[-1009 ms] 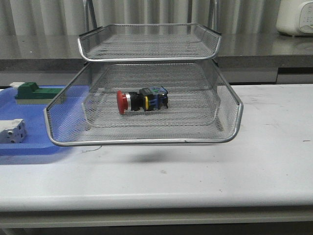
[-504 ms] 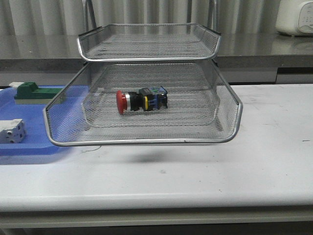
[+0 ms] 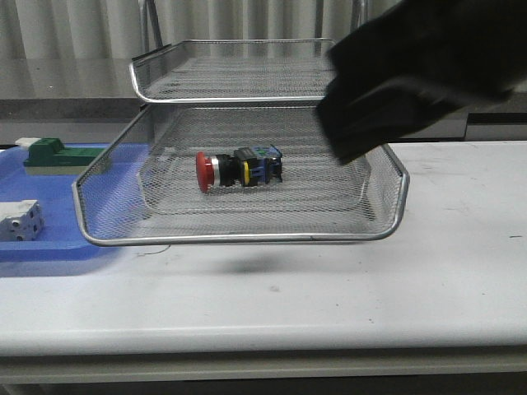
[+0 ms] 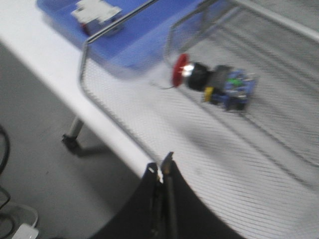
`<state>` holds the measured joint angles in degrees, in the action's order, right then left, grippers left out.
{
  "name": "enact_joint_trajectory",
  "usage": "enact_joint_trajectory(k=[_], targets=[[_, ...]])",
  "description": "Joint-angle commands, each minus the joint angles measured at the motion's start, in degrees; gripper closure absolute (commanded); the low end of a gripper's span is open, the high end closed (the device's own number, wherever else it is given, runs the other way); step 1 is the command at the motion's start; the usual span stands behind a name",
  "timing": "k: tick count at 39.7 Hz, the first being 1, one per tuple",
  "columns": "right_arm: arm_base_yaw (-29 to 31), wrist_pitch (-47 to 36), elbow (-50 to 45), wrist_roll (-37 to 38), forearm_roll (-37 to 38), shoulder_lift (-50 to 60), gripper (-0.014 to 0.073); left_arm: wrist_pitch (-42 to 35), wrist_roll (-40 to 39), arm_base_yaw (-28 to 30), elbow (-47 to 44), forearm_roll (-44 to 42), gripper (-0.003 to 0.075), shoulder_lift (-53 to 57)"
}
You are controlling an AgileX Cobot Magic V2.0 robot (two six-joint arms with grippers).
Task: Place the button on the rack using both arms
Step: 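Push the middle mesh tray back into the rack with the right gripper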
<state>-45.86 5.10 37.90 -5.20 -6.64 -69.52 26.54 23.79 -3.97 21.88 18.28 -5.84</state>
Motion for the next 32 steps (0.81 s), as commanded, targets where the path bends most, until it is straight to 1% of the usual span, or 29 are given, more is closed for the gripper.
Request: enact_joint_trajectory(k=[1,6,11,22,32], targets=[[-5.06,-4.42,3.55,-0.15,-0.68,-5.03,0.0704,-4.27,-0.63,0.12,1.55,1.12,0.0739,-0.74],[-8.78,-4.49,5.36,-0.15,-0.75,-11.61,0.0704,-4.27,-0.63,0.12,1.55,1.12,0.0739,-0.74],[-9.07,-4.35,7.11,-0.15,-0.75,-16.26,0.0704,-4.27,-0.63,0.12,1.55,1.12,0.0739,-0.74],[-4.75,-4.64,11.9,-0.2,0.27,-23.82,0.0704,-4.27,-0.63,0.12,1.55,1.12,0.0739,-0.74],[-1.99,-5.1,15.01,-0.2,0.88,-26.34,0.0704,-4.27,-0.63,0.12,1.55,1.12,0.0739,-0.74]])
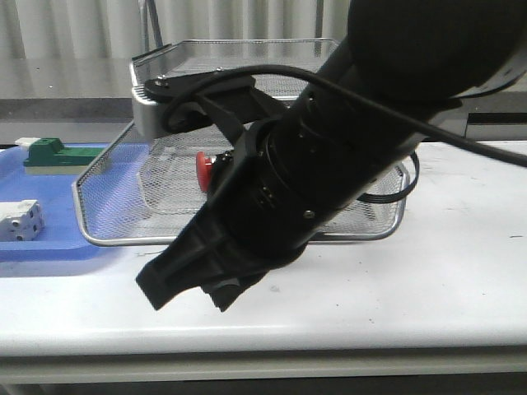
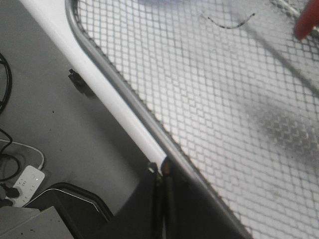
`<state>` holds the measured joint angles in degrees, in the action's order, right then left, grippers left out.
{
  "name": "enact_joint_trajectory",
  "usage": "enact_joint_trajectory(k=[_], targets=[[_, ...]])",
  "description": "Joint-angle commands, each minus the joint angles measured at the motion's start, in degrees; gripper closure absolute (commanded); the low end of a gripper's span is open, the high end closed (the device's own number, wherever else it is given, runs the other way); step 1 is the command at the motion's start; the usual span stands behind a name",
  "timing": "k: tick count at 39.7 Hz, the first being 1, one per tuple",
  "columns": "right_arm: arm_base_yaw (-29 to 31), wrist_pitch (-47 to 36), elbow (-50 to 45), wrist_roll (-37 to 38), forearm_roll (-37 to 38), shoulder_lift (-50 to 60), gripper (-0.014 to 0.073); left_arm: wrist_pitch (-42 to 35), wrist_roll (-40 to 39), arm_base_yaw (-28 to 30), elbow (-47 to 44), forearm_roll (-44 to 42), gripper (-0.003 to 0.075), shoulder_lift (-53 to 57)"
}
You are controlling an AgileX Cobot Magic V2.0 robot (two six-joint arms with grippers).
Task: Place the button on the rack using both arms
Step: 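Push the middle mesh tray back into the rack with the right gripper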
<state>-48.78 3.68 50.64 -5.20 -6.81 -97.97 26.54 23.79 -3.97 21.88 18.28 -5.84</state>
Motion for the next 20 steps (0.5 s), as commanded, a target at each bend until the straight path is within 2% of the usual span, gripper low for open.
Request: enact_joint_trajectory(k=[1,20], targets=[[1.16,-4.24,2.32,-0.2,1.18,2.1,0.0704,-4.27,-0.63,0.12,1.55,1.12,0.0739,-0.74],[8.47,-4.28,8.69,-0.2,4.42,-0.77,0.0704,-4.27,-0.63,0.12,1.55,1.12,0.0739,-0.74]])
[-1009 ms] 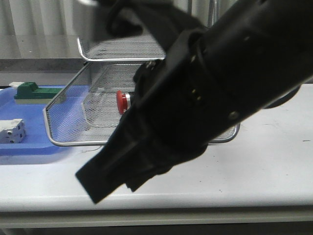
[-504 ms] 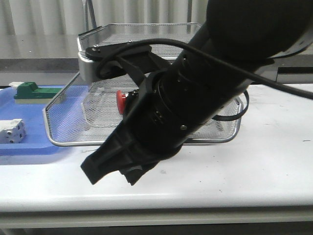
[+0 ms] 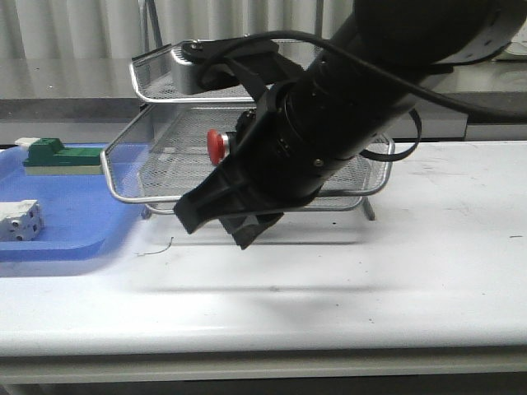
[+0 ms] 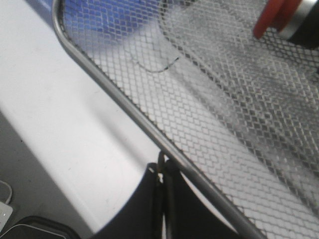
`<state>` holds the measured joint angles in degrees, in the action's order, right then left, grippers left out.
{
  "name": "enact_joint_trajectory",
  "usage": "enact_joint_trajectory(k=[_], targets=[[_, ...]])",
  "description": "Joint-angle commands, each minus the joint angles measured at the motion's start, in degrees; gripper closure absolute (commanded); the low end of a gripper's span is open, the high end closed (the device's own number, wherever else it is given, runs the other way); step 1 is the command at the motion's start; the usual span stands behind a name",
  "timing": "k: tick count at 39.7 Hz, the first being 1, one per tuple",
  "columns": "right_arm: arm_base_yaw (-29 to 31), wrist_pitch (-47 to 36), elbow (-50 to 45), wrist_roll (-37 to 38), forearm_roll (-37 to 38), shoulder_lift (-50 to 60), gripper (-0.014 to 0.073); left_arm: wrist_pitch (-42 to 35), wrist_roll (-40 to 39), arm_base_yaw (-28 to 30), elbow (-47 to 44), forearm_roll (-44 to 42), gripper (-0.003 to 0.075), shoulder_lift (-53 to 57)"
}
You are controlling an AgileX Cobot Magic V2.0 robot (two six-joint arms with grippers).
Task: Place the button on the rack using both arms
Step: 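Push the middle mesh tray back into the rack with the right gripper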
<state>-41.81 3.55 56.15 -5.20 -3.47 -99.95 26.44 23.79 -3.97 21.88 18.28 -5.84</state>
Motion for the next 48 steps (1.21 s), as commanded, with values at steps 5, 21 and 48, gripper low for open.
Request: enact_joint_trajectory(k=[5,21,48], targets=[[3.25,-3.9,6.32,-0.2,1.07,-0.86,0.0704,-4.17,-0.63,0.12,1.55,1.12,0.0739,-0.74],[5.3,-2.17,10.73,-0.2,1.09,-2.61,0.0704,-4.17,-0.63,0.12,1.55,1.12,0.0739,-0.74],[20.94,16.63,1.61,-0.2,-1.75,27.9,0.0704,-4.17,-0.63,0.12,1.55,1.12,0.0739,-0.74]])
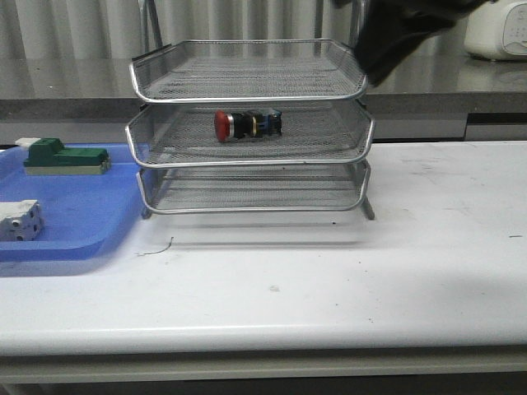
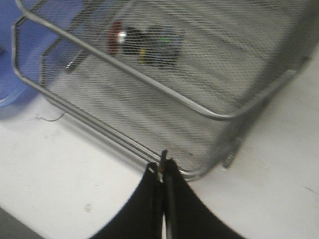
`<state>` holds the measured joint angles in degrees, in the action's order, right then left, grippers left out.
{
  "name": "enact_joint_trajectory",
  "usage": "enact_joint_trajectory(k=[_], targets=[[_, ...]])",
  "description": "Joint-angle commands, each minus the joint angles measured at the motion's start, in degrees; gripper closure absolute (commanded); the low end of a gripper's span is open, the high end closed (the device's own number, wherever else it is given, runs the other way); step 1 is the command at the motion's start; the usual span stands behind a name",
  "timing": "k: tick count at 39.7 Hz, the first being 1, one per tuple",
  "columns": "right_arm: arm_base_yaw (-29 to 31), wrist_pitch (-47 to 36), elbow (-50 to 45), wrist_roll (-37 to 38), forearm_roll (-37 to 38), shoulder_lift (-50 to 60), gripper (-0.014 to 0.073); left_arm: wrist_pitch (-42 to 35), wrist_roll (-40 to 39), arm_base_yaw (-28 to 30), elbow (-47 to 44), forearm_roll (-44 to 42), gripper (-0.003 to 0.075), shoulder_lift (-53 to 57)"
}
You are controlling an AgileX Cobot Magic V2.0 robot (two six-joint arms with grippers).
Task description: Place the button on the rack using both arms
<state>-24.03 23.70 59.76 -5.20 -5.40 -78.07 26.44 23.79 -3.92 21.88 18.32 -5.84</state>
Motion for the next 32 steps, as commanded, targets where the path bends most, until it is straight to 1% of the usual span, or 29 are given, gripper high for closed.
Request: enact_joint_trajectory(k=[1,4,8,16,21,27,32], targets=[[4.41,-3.88,-3.27,-0.2,0.34,7.4,0.0704,-4.17,-0.63,0.07,1.55,1.08,0.0739,-0.74],[7.35,-4.39,-8.09,-0.2,1.13,13.14,0.0704,-4.17,-0.63,0.07,1.55,1.08,0.0739,-0.74],[9.55,-5.29,-14.88,-0.2,1.52,20.11,0.0704,-4.17,-0.63,0.07,1.55,1.08,0.0739,-0.74],[9.86,-10.23,-27.82,-0.2,1.52,35.57,0.0704,-4.17,-0.63,0.07,1.55,1.08,0.0739,-0.74],[9.86,-10.72,-34.18,-0.16,1.52,45.69,0.0704,-4.17,-0.63,0.07,1.55,1.08,0.0739,-0.74],[9.86,-10.72,-38.03,-0.16,1.47,54.73,0.0704,-4.17,-0.63,0.07,1.55,1.08,0.0739,-0.74],[9.86,-10.62,-39.1,-0.16,1.47,59.58,0.0704,-4.17,-0.63,0.07,1.55,1.08,0.0739,-0.74]])
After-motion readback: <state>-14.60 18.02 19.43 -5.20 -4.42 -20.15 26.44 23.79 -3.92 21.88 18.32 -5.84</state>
